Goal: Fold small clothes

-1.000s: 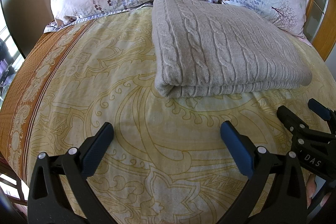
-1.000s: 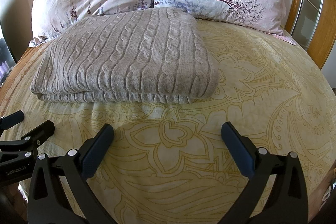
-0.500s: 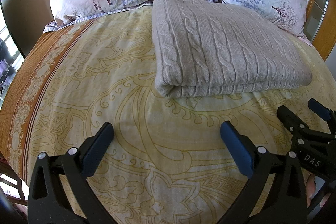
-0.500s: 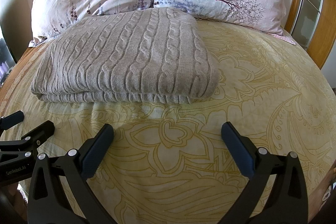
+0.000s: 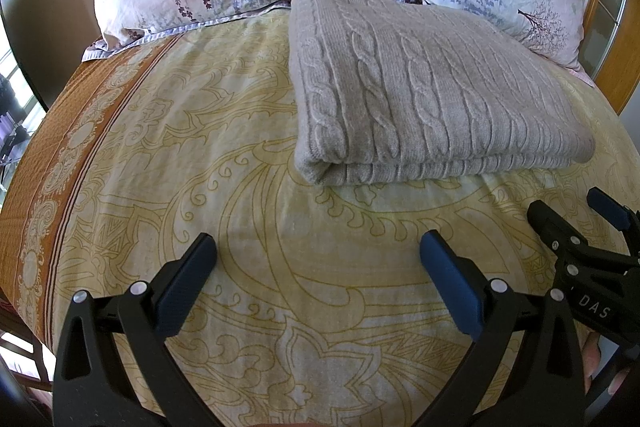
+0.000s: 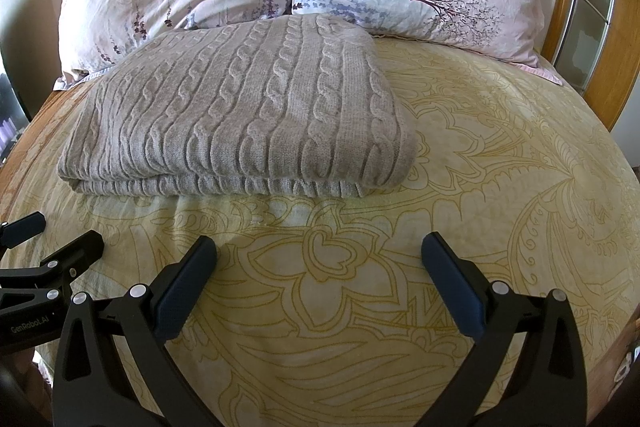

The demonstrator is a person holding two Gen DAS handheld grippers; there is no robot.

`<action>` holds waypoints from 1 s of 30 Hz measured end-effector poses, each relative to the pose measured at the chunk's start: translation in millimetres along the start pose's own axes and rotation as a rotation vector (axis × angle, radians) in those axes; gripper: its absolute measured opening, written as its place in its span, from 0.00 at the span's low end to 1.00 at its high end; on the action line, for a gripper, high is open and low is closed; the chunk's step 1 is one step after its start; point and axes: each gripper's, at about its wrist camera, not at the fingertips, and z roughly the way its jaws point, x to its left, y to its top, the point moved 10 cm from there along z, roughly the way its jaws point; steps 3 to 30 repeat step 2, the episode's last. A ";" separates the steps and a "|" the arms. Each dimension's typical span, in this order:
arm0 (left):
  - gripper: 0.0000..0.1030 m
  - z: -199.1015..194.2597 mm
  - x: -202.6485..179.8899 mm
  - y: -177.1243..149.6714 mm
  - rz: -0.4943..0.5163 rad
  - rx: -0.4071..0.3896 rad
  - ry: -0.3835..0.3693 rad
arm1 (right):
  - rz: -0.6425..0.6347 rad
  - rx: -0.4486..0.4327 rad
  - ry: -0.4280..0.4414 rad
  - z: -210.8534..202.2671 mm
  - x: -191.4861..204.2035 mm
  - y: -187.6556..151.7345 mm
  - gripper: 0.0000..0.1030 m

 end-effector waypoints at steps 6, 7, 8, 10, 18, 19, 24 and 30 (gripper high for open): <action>0.98 0.0 -0.1 0.3 -0.001 0.000 0.000 | 0.000 0.000 0.000 0.0 -0.2 0.1 0.99; 0.98 0.0 -0.1 0.3 -0.001 0.000 0.000 | 0.000 0.000 0.000 0.0 -0.2 0.1 0.99; 0.98 0.0 -0.1 0.3 -0.001 0.000 0.000 | 0.000 0.000 0.000 0.0 -0.2 0.1 0.99; 0.98 0.0 -0.1 0.3 -0.001 0.000 0.000 | 0.000 0.000 0.000 0.0 -0.2 0.1 0.99; 0.98 0.0 -0.1 0.3 -0.001 0.000 0.000 | 0.000 0.000 0.000 0.0 -0.2 0.1 0.99; 0.98 0.0 -0.1 0.3 -0.001 0.000 0.000 | 0.000 0.000 0.000 0.0 -0.2 0.1 0.99; 0.98 0.0 -0.1 0.3 -0.001 0.000 0.000 | 0.000 0.000 0.000 0.0 -0.2 0.1 0.99; 0.98 0.0 -0.1 0.3 -0.001 0.000 0.000 | 0.000 0.000 0.000 0.0 -0.2 0.1 0.99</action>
